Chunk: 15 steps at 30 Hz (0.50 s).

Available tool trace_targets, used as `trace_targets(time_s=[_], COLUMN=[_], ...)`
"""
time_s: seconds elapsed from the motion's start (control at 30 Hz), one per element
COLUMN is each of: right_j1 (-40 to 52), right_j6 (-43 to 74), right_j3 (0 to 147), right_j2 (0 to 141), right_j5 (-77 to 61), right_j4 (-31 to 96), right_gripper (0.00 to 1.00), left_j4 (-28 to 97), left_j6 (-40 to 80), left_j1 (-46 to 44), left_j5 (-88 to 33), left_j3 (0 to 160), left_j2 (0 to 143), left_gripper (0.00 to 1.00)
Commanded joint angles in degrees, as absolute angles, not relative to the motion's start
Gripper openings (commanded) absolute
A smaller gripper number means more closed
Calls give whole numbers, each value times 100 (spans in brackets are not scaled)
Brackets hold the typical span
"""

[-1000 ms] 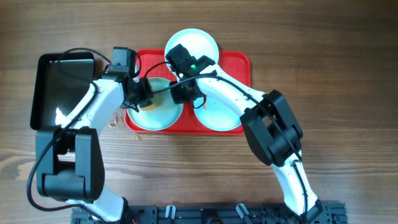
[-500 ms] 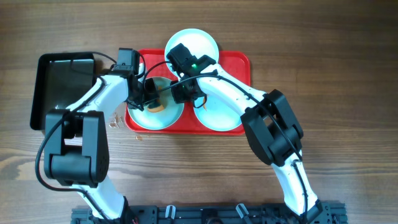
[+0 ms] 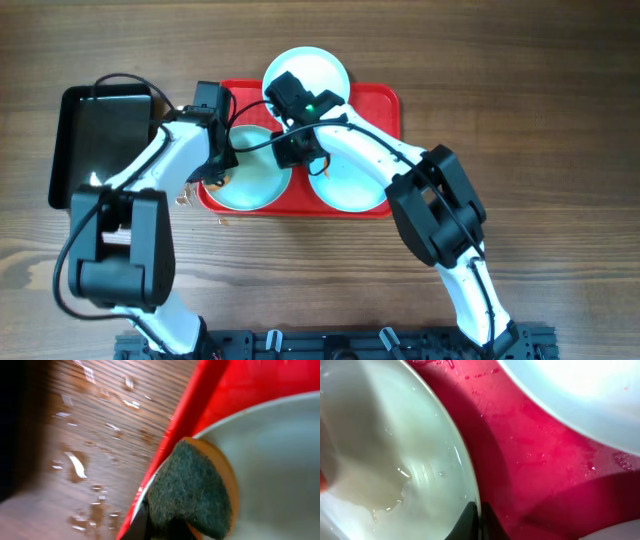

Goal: Clean dirty plates on tray and stack at the side
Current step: 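Scrub the left plate with the sponge while right gripper holds it, then grasp the scrubbed plate rim with the right gripper and lift it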

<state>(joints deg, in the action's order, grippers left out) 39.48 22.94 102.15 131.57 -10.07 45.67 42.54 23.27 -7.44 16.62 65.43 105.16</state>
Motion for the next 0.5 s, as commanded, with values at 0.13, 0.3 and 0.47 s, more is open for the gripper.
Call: trace_targets(time_s=[0.13,0.3,0.47], right_j1=[3931,3931,3931], right_j6=[2064,1944,1778], right_j3=[10575,10619,10619], right_j2=[13128,12610,12029], right_j5=[-792,-338,819], right_j4=[4917,4910,4917], right_gripper=[4,4,4], left_j4=[4292,4289,4209], left_j6=[2495,2486,2423], left_j1=[-626,-617,-611], left_j5=[2646,2224,1066], left_j3=[6484,6484,6484], left_j2=[9288,8637,8619], left_gripper=[4,4,4])
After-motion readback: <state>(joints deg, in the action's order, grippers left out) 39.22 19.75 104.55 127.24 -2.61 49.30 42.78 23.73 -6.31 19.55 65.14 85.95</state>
